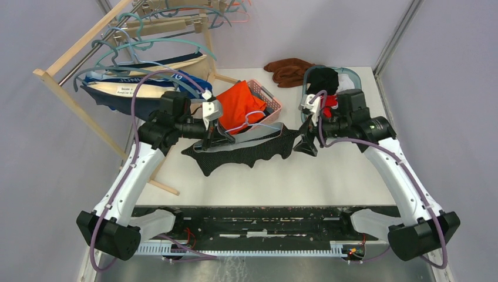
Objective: Remove the underwear clipped to the hanger
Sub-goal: Remove the underwear from the hanger.
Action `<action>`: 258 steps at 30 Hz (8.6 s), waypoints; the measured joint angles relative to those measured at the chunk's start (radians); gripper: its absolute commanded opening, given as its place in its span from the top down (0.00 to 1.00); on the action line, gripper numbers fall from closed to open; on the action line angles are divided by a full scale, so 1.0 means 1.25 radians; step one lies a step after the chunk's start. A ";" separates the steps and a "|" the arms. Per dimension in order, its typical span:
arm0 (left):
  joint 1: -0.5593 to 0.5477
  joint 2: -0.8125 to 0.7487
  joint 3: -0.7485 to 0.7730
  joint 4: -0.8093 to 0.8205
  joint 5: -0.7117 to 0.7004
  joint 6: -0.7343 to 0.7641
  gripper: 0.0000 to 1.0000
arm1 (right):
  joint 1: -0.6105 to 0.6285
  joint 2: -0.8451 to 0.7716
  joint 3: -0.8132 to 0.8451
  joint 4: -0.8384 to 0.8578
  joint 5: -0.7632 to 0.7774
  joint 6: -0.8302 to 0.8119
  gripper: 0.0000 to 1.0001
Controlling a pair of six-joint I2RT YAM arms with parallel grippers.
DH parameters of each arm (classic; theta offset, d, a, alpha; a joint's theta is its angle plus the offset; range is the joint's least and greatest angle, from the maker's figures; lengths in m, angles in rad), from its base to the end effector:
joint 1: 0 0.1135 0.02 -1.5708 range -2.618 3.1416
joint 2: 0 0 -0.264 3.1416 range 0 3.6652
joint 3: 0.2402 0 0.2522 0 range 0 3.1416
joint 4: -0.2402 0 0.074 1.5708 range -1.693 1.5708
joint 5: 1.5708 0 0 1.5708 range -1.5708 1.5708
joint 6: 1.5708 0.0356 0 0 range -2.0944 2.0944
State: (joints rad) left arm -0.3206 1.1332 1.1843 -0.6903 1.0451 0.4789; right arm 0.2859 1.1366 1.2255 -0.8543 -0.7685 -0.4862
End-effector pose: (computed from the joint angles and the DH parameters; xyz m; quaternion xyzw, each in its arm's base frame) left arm 0.2023 -0.0996 0.3703 0.5078 0.6259 -0.4138 0.4232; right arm 0.2035 0.0856 0.3655 -0.4572 0.7348 0.3068 0.3960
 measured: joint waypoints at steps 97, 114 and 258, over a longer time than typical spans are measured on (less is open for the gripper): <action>-0.037 -0.026 0.047 -0.320 -0.116 0.346 0.90 | -0.121 -0.030 0.111 -0.438 -0.092 -0.433 0.99; -0.044 -0.099 0.029 -0.328 -0.270 0.374 0.97 | -0.127 -0.068 0.069 -0.352 -0.121 -0.373 0.99; -0.055 0.013 0.151 -0.190 -0.201 0.134 0.22 | -0.002 0.110 0.168 -0.181 -0.230 -0.147 0.99</action>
State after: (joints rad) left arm -0.3893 1.1488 1.3727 -0.9276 0.7940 0.6468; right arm 0.2836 1.2736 1.4361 -1.0805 -1.0565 -0.6697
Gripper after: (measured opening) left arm 0.827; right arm 0.039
